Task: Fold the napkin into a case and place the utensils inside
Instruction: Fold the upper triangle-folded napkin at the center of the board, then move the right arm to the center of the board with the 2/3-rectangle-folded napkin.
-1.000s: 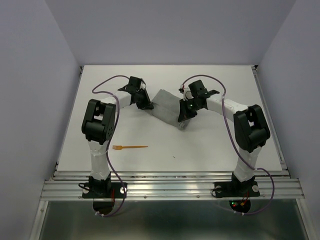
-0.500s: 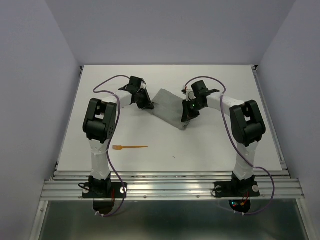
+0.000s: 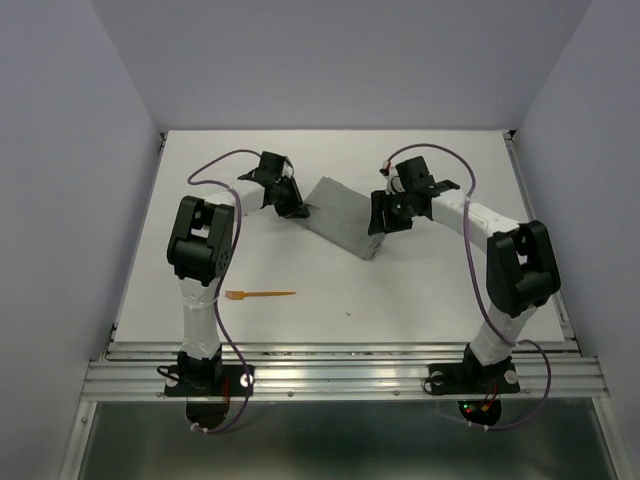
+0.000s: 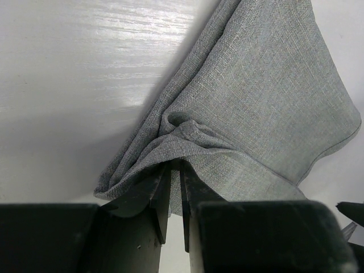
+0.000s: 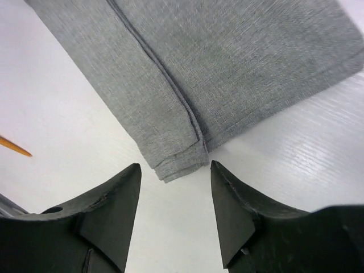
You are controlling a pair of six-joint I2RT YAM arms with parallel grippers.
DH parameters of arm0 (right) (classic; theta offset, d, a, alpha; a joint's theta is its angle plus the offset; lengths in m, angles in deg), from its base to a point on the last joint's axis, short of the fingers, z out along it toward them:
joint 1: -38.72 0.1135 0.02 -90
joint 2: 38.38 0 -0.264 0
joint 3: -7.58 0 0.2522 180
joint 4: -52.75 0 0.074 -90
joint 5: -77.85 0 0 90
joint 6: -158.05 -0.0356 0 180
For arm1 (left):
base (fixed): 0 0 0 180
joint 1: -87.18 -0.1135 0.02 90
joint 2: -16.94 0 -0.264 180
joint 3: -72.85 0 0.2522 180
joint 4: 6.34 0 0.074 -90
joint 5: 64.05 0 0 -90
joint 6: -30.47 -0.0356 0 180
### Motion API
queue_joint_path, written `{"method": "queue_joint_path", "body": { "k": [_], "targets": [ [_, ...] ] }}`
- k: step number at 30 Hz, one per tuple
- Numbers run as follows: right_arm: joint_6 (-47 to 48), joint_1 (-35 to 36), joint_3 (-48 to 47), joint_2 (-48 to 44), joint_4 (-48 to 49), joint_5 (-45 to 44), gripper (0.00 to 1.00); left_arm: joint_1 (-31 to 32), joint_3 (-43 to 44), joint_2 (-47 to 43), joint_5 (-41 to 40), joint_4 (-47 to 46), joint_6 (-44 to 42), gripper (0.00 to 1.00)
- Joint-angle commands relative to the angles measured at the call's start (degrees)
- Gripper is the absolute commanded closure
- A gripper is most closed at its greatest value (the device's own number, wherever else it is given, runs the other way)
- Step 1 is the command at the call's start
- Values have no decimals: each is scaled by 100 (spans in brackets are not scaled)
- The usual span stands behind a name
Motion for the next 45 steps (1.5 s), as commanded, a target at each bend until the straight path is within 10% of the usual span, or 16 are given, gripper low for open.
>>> {"method": "queue_joint_path", "body": {
  "k": [1,5,8,24,45],
  "targets": [
    [-592,68,402,-676,634,-480,53,33,142,144,-4,149,-135,76],
    [-742,420,649,-739,758,-990,90,33,124,118,-4,158,-135,76],
    [-803,474,693,-564,819,-1105,99,33,133,118,-21,202,-144,76],
    [-1287,474,1026,403,1470,-877,99,33,397,232,-136,465,-223,76],
    [-2368,1694,2978,-704,1629,-1289,99,120,-543,-523,-171,474,-531,76]
  ]
}}
